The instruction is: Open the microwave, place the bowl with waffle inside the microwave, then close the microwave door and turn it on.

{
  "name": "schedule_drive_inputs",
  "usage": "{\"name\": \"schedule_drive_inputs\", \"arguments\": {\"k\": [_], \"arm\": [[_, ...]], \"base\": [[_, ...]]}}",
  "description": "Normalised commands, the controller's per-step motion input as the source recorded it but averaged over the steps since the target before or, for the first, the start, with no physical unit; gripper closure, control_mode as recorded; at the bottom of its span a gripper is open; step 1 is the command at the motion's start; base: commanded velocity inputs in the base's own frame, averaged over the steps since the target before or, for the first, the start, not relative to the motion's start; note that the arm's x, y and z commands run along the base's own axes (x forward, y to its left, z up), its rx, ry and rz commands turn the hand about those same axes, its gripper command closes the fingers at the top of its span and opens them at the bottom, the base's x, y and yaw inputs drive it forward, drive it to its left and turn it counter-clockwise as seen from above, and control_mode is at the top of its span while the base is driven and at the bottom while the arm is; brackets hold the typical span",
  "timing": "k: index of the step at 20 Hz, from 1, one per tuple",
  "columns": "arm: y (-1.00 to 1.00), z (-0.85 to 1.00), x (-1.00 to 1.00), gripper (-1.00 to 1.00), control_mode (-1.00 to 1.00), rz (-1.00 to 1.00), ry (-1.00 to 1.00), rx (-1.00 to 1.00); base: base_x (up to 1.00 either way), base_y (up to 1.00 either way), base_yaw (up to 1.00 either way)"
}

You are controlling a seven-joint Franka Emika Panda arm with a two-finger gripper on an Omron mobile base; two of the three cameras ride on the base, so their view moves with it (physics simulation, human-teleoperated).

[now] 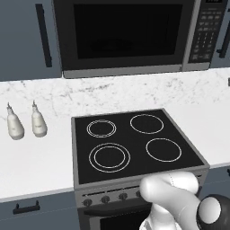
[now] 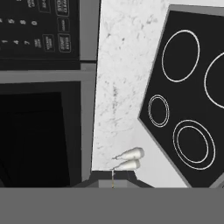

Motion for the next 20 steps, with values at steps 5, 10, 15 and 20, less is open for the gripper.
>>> {"name": "schedule_drive_inputs", "arguments": {"k": [5,10,15,20], "arm": [[-0.01,0.0,0.4,1.0,-1.0,-0.02,-0.13,0.03],[0.0,0.0,0.25,1.0,-1.0,-0.21,-0.17,0.02],[0.04,0.0,0.27,1.0,-1.0,-0.19,-0.12,0.0],[0.01,0.0,0.24,1.0,-1.0,0.01,0.0,0.0]], "base": [[0.0,0.0,0.0],[0.0,0.0,0.0],[0.0,0.0,0.0],[0.0,0.0,0.0]]}}
